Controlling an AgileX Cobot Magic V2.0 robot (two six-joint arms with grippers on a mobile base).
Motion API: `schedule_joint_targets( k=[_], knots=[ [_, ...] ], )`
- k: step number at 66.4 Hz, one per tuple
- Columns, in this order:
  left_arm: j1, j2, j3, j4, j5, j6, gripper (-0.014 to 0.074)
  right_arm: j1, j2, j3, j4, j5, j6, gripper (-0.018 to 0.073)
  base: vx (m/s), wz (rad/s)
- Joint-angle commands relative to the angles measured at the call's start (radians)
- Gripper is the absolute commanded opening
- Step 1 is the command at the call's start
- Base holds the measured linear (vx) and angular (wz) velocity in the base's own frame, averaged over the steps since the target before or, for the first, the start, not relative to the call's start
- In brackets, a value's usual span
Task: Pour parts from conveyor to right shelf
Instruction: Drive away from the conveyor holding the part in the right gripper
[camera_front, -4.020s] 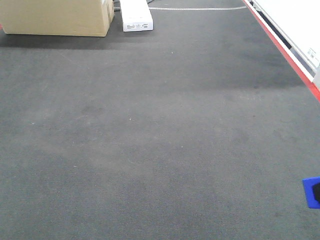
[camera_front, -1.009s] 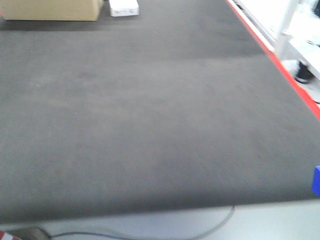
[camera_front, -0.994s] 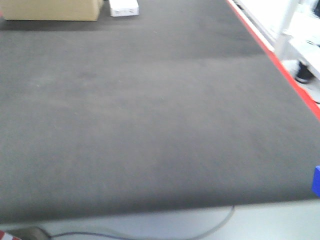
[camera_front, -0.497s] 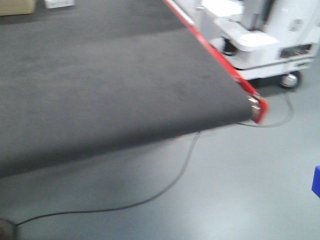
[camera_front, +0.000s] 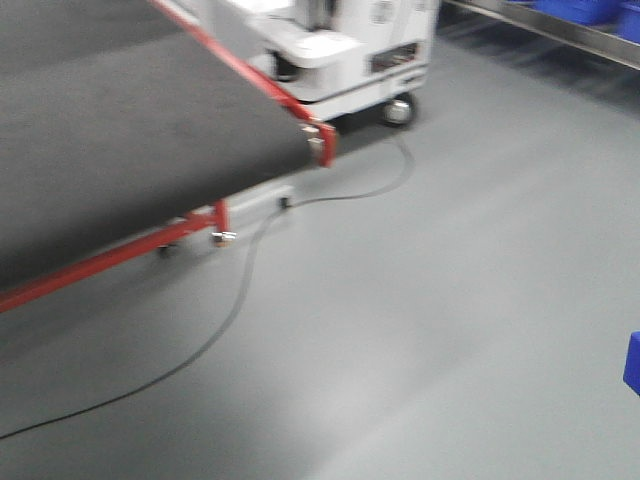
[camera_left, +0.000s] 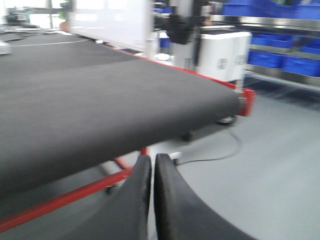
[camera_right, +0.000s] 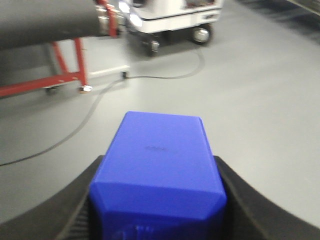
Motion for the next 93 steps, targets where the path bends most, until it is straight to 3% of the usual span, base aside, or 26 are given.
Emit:
schedule_joint_targets(
  k=[1, 60, 93],
  knots=[
    [0.003, 0.018, -0.02, -0.008, -0.079, -0.008, -0.0006, -0.002, 0.008, -0.026, 0.006, -0.078, -0.008, -0.0004, -0.36, -0.67],
    [0.003, 0.018, -0.02, -0.008, -0.079, -0.008, -0.0006, -0.002, 0.008, -0.026, 0.006, -0.075, -0.008, -0.0004, -0.26, -0.84],
    [0.003, 0.018, -0.02, -0.008, -0.079, -0.008, -0.0006, -0.002, 0.008, -0.026, 0.006, -0.075, -0.008, -0.0004, -0.07, -0.4]
  ],
)
